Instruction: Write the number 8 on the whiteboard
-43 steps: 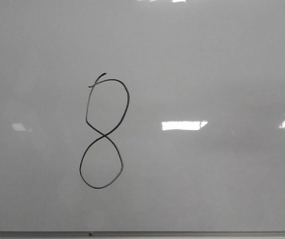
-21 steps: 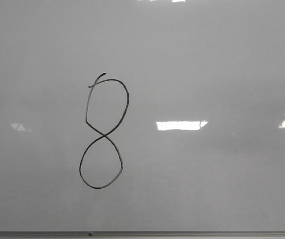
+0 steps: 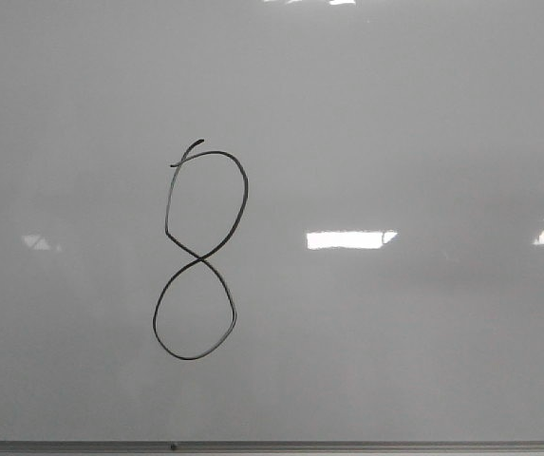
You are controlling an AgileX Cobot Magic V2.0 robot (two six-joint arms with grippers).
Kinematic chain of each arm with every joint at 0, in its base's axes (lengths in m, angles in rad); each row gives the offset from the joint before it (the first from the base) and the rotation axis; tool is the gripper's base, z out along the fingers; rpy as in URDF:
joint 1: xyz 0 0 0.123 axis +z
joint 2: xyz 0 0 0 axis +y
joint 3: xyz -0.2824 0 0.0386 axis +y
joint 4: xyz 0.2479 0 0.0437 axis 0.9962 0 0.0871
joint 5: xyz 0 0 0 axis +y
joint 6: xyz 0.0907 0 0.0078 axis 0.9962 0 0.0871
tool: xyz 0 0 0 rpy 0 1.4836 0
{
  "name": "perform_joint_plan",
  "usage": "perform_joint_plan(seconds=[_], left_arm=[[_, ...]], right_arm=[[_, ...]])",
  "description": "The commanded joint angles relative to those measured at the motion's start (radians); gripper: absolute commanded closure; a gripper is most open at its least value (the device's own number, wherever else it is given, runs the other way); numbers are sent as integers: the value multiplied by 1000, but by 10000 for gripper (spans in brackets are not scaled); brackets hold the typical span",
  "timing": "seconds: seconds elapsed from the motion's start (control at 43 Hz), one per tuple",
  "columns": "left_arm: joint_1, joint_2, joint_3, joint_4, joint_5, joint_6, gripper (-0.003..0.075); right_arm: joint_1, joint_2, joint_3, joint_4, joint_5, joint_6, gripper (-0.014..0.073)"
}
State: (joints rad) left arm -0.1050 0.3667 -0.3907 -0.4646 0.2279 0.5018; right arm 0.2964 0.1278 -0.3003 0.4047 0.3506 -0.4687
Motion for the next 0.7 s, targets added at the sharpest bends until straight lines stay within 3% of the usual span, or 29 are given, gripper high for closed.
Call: perform_joint_plan(seconds=[0.0,0.07,0.373,0.675], left_arm=[[-4,-49,19,267,-84,-289,739],[14,-112,82,350,-106,-385,739],[123,-395,324,376,-110,-462,739],[124,-393,400,396,-185,-464,739]], right_arm=[[-5,10,-25,15,-81,2,687],[-5,10,-25,15,-81,2,687],[-5,10,-25,15,-81,2,687],[-5,10,-25,15,-81,2,687]])
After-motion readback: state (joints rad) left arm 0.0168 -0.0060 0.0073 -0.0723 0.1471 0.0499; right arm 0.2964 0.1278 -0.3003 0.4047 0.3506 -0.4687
